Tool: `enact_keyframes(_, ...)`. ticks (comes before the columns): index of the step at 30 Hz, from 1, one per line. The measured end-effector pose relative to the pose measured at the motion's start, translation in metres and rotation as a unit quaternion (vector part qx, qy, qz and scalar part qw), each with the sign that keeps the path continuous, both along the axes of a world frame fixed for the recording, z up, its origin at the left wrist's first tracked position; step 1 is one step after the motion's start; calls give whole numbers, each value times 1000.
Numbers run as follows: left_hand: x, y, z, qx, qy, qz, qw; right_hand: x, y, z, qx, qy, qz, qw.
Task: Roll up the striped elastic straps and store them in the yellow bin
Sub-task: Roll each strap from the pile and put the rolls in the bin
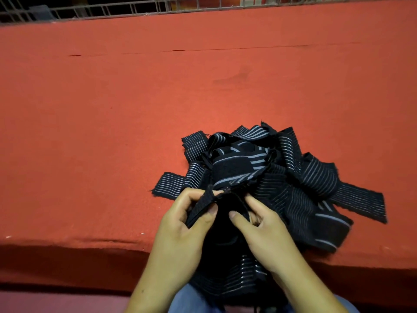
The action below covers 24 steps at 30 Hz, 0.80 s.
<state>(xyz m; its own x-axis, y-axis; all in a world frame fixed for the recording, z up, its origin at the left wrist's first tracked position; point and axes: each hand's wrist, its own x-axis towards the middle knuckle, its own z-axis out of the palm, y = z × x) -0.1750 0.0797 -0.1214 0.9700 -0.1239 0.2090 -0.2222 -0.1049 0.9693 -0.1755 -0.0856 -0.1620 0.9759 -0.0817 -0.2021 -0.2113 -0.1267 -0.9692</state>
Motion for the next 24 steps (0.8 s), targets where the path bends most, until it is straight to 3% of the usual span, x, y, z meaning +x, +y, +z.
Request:
enact_keyframes(2,1,-1,-1,-9,4,-2,1000,0,0,3,9,-15,8,1000)
enact_keyframes(6,4,-2,-2,-5,6,-10,1000,0,-5,21,121,11,-31,992)
enact_keyframes(10,3,-4,-2,75,-1,-57,996,6,-5,30,90,43,15,995)
enact_keyframes(13,1,-4,-8,142,-62,-73,985,12,-7,26,84,38,-12,996)
enact_keyframes(17,-1,-3,-9,143,-99,-62,983,16,-9,21,94,66,-40,993)
enact_keyframes(24,-7,5,-8,149,-90,-84,981,14,-5,24,138,63,-52,987)
